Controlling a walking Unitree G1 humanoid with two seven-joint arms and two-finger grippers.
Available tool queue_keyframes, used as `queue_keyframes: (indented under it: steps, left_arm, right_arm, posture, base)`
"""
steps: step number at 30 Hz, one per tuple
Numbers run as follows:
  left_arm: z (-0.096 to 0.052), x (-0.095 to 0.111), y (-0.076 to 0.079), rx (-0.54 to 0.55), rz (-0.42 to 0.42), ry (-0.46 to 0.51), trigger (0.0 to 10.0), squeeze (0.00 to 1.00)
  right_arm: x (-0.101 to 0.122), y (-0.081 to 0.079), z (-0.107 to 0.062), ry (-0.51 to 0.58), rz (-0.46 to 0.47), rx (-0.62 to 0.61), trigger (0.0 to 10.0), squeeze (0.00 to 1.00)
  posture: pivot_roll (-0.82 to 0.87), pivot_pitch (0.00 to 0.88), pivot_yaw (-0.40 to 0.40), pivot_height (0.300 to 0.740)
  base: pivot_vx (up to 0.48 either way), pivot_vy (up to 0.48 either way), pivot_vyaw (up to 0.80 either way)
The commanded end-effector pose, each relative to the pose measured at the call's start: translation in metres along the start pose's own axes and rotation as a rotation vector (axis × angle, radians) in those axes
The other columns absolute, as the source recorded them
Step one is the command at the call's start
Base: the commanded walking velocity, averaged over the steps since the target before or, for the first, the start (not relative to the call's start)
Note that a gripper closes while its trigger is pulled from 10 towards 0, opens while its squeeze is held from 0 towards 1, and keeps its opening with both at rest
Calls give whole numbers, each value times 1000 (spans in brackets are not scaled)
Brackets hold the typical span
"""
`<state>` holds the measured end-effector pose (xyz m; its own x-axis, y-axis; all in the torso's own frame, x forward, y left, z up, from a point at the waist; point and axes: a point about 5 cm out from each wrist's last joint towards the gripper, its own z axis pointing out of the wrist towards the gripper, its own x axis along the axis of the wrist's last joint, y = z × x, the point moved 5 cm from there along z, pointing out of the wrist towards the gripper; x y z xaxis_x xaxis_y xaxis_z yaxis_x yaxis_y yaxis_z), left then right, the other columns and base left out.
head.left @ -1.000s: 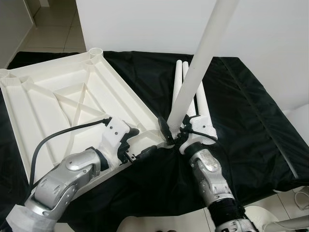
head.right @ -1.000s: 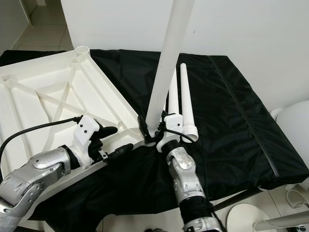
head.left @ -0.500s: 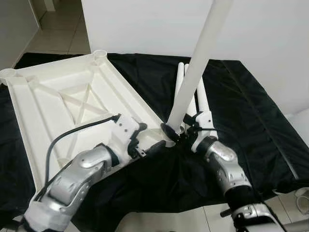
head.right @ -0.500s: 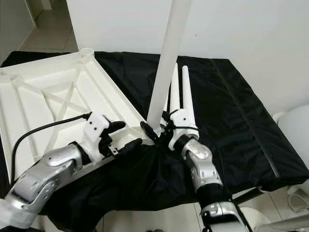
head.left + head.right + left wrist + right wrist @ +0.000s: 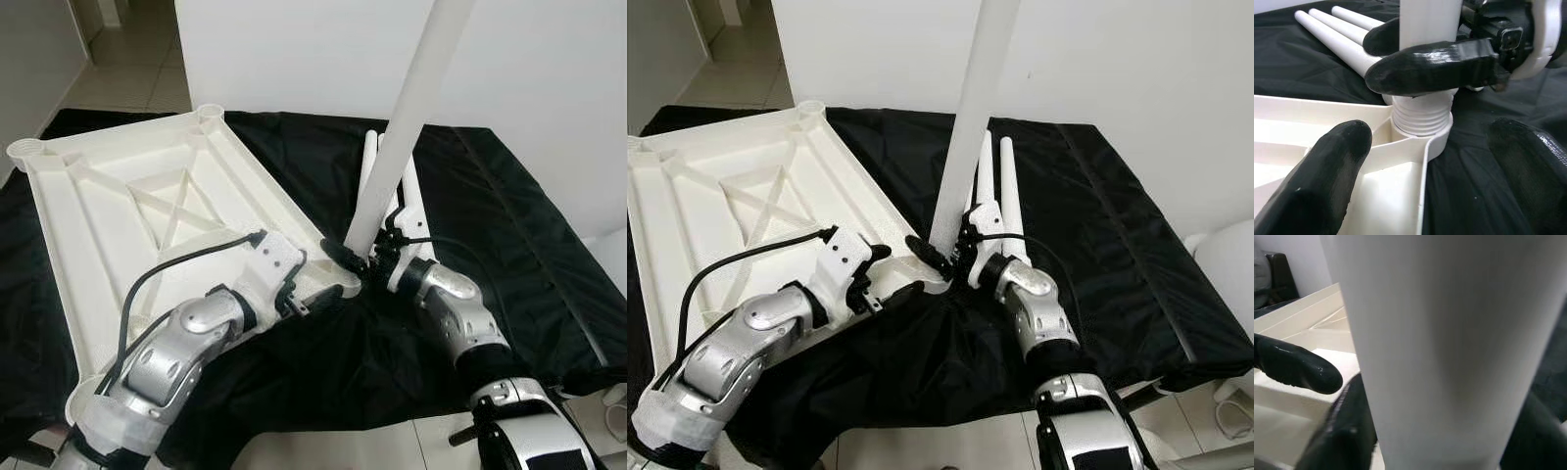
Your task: Building children table
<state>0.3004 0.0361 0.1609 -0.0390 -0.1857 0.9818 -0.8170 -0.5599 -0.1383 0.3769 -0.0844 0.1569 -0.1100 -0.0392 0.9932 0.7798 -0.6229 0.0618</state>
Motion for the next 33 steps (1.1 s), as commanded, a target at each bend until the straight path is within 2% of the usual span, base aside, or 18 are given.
queue_keyframes:
  steps: [1, 5, 7, 11, 12, 17, 20, 23, 26, 30, 32, 33]
  left_arm:
    - [1, -4, -12, 113, 5, -18, 10000, 0]
    - [5, 1, -11, 109, 25, 12, 10000, 0]
    - [11, 2, -12, 101, -4, 26, 10000, 0]
    - [13, 4, -12, 88, 3, 34, 10000, 0]
    - [14, 5, -14, 85, 15, 33, 10000, 0]
    - [12, 5, -18, 93, 22, 29, 10000, 0]
    - [10, 8, -28, 140, -7, 37, 10000, 0]
    - [9, 9, -31, 163, -47, 54, 10000, 0]
    - [8, 9, -33, 178, -52, 59, 10000, 0]
    - [8, 9, -33, 178, -52, 59, 10000, 0]
    - [4, 5, -36, 182, -38, 51, 10000, 0]
    - [4, 5, -36, 182, -38, 51, 10000, 0]
  right_arm:
    - [-3, 5, -4, -19, -10, -3, 0, 0]
    - [-6, 9, -7, -26, 5, -25, 0, 0]
    - [-9, 8, -11, -30, 25, -31, 0, 0]
    - [-12, 8, -15, -34, 33, -36, 0, 0]
    - [-14, 10, -16, -34, 27, -64, 10000, 0]
    - [-11, 10, -14, -10, 28, -109, 10000, 0]
    - [-8, 16, -10, 45, 64, -328, 10000, 0]
    - [-10, 14, -10, 44, 60, -397, 10000, 0]
    - [-13, 10, -9, 41, 59, -452, 10000, 0]
    - [-13, 10, -9, 41, 59, -452, 10000, 0]
    - [-15, 7, -9, 42, 74, -580, 10000, 0]
    - [-15, 7, -9, 42, 74, -580, 10000, 0]
  posture:
    - [101, 13, -62, 740]
    - [103, 34, -79, 740]
    - [85, 62, -81, 740]
    - [75, 88, -76, 740]
    - [70, 94, -73, 740]
    - [63, 95, -67, 740]
    - [63, 93, -62, 740]
    - [60, 90, -62, 740]
    - [57, 90, -60, 740]
    - [57, 90, -60, 740]
    - [57, 79, -43, 740]
    - [57, 79, -43, 740]
  base:
    - [0, 0, 0]
    - [0, 0, 0]
    - [0, 0, 0]
    - [0, 0, 0]
    - [0, 0, 0]
    - [0, 0, 0]
    - [0, 0, 0]
    - [0, 0, 0]
    - [0, 0, 0]
    - [0, 0, 0]
    - [0, 0, 0]
    - [0, 0, 0]
